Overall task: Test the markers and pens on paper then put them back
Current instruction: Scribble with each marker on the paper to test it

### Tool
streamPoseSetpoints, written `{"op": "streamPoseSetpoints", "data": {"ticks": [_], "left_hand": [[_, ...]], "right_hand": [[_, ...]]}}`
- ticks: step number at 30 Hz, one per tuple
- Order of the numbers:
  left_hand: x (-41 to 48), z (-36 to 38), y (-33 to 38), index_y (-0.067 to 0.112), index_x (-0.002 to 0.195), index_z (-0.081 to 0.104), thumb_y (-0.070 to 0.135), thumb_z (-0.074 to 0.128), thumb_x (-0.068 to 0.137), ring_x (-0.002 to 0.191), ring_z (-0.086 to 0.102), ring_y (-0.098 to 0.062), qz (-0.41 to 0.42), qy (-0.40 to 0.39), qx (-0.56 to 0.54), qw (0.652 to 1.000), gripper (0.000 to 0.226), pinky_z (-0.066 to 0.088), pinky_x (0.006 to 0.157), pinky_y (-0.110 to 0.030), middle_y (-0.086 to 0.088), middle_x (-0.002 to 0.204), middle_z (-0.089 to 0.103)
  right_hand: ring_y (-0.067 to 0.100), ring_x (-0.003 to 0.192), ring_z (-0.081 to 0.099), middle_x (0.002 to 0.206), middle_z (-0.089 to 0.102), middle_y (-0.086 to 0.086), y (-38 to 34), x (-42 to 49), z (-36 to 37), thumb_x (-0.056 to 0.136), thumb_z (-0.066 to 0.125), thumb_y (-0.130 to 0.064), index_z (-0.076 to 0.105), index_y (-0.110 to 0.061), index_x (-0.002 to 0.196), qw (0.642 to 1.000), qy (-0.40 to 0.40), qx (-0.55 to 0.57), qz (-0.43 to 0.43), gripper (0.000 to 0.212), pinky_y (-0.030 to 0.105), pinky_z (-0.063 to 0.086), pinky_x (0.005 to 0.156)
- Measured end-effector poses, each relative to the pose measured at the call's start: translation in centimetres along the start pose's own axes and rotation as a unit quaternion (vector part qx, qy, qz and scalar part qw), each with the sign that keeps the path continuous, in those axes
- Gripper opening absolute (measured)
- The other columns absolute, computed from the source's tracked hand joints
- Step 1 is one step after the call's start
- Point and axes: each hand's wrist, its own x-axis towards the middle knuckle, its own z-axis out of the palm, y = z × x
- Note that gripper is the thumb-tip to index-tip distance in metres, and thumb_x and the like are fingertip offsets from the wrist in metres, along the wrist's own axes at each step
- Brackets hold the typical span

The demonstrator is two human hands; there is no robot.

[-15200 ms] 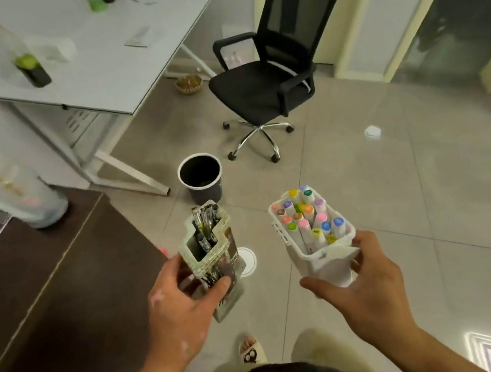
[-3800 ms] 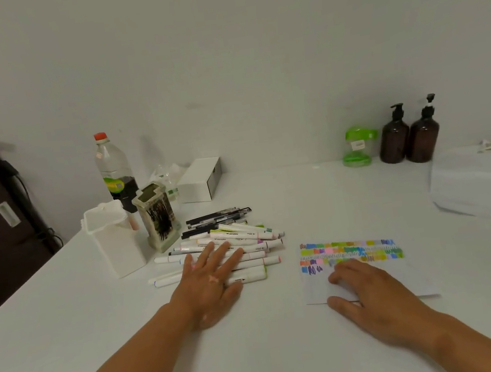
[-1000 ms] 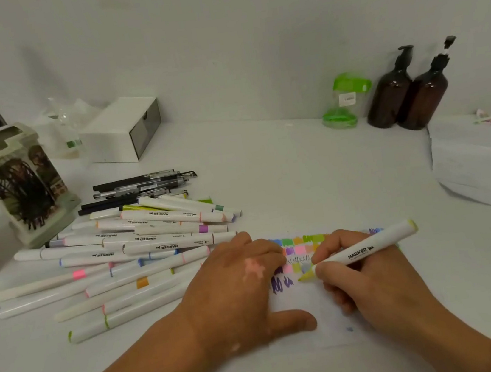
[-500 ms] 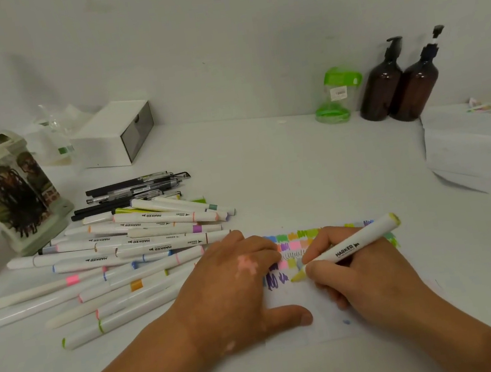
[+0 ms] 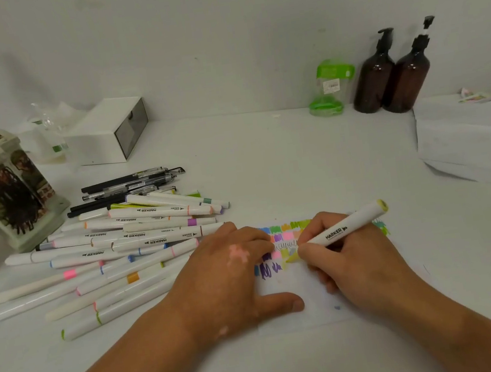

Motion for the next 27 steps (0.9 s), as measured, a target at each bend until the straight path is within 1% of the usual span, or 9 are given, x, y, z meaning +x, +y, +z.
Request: {"op": "streamPoseSetpoints", "data": {"ticks": [5, 9, 13, 17, 19, 21, 23, 25, 27], "left_hand": [[0.0, -0.1, 0.0, 0.033, 0.124, 0.064, 0.092, 0.052, 0.064, 0.105, 0.047, -0.008, 0.000, -0.002, -0.003, 1.000, 0.084, 0.041, 0.099, -0.029, 0.022, 0.131, 0.056], [0.1, -0.1, 0.1, 0.033, 0.123, 0.064, 0.092, 0.052, 0.063, 0.102, 0.047, -0.008, -0.001, -0.001, -0.005, 1.000, 0.085, 0.042, 0.097, -0.028, 0.022, 0.130, 0.056], [0.2, 0.0, 0.1, 0.033, 0.125, 0.064, 0.091, 0.053, 0.063, 0.103, 0.048, -0.008, -0.004, -0.005, 0.000, 1.000, 0.085, 0.043, 0.096, -0.029, 0.021, 0.130, 0.057], [0.1, 0.0, 0.0, 0.033, 0.126, 0.063, 0.092, 0.052, 0.063, 0.102, 0.048, -0.008, -0.004, -0.001, -0.003, 1.000, 0.087, 0.044, 0.094, -0.029, 0.021, 0.128, 0.059], [0.1, 0.1, 0.0, 0.033, 0.127, 0.063, 0.093, 0.051, 0.063, 0.101, 0.047, -0.007, -0.003, 0.001, 0.001, 1.000, 0.088, 0.044, 0.094, -0.029, 0.021, 0.128, 0.058], [0.1, 0.2, 0.0, 0.034, 0.128, 0.061, 0.092, 0.052, 0.063, 0.102, 0.047, -0.006, -0.001, -0.002, 0.009, 1.000, 0.088, 0.044, 0.094, -0.028, 0.021, 0.129, 0.058], [-0.1, 0.1, 0.0, 0.035, 0.132, 0.057, 0.090, 0.057, 0.063, 0.107, 0.047, -0.005, -0.004, 0.007, -0.003, 1.000, 0.088, 0.041, 0.096, -0.023, 0.021, 0.129, 0.057], [-0.3, -0.2, -0.1, 0.037, 0.137, 0.050, 0.082, 0.064, 0.066, 0.112, 0.046, -0.001, -0.014, 0.053, -0.051, 0.997, 0.085, 0.033, 0.096, -0.012, 0.022, 0.126, 0.056], [-0.5, -0.7, -0.3, 0.040, 0.132, 0.046, 0.058, 0.066, 0.082, 0.103, 0.049, 0.003, -0.045, 0.122, -0.147, 0.981, 0.057, 0.034, 0.087, -0.004, 0.027, 0.118, 0.056]], "right_hand": [[0.012, 0.044, 0.059, 0.056, 0.065, 0.002, 0.0, 0.1, 0.1, 0.084, 0.069, -0.015, 0.065, -0.024, 0.073, 1.000, -0.003, 0.009, 0.004, 0.015, 0.022, 0.049, 0.044], [0.011, 0.042, 0.058, 0.056, 0.064, 0.002, 0.2, 0.0, 0.1, 0.084, 0.070, -0.016, 0.066, -0.025, 0.073, 1.000, 0.007, 0.001, -0.002, 0.015, 0.019, 0.045, 0.041], [0.012, 0.042, 0.057, 0.059, 0.064, 0.007, 0.2, 0.1, 0.1, 0.084, 0.070, -0.017, 0.065, -0.024, 0.074, 1.000, 0.017, 0.002, -0.003, 0.013, 0.021, 0.046, 0.042], [0.011, 0.045, 0.056, 0.061, 0.065, 0.006, 0.4, 0.1, 0.1, 0.084, 0.070, -0.019, 0.065, -0.024, 0.075, 1.000, 0.013, -0.022, -0.010, 0.012, 0.026, 0.047, 0.043], [0.011, 0.044, 0.055, 0.061, 0.064, 0.006, 0.5, 0.1, 0.1, 0.085, 0.070, -0.021, 0.065, -0.025, 0.076, 1.000, 0.020, -0.009, -0.017, 0.011, 0.023, 0.046, 0.042], [0.007, 0.045, 0.050, 0.057, 0.061, -0.001, 0.5, 0.0, 0.1, 0.081, 0.070, -0.028, 0.065, -0.026, 0.075, 0.999, 0.011, -0.022, -0.023, 0.007, 0.017, 0.039, 0.042], [0.004, 0.044, 0.047, 0.053, 0.058, -0.006, 0.6, 0.1, 0.0, 0.077, 0.067, -0.030, 0.065, -0.026, 0.072, 0.999, 0.010, -0.022, -0.026, 0.006, 0.015, 0.036, 0.042], [0.009, 0.043, 0.049, 0.052, 0.058, -0.003, 0.6, 0.4, -0.4, 0.081, 0.068, -0.021, 0.066, -0.024, 0.072, 0.998, 0.043, 0.048, -0.017, 0.009, 0.020, 0.038, 0.040], [0.016, 0.044, 0.049, 0.053, 0.057, 0.003, 0.4, 0.8, -1.3, 0.078, 0.067, -0.017, 0.065, -0.020, 0.071, 0.982, 0.078, 0.173, -0.002, 0.007, 0.025, 0.040, 0.040]]}}
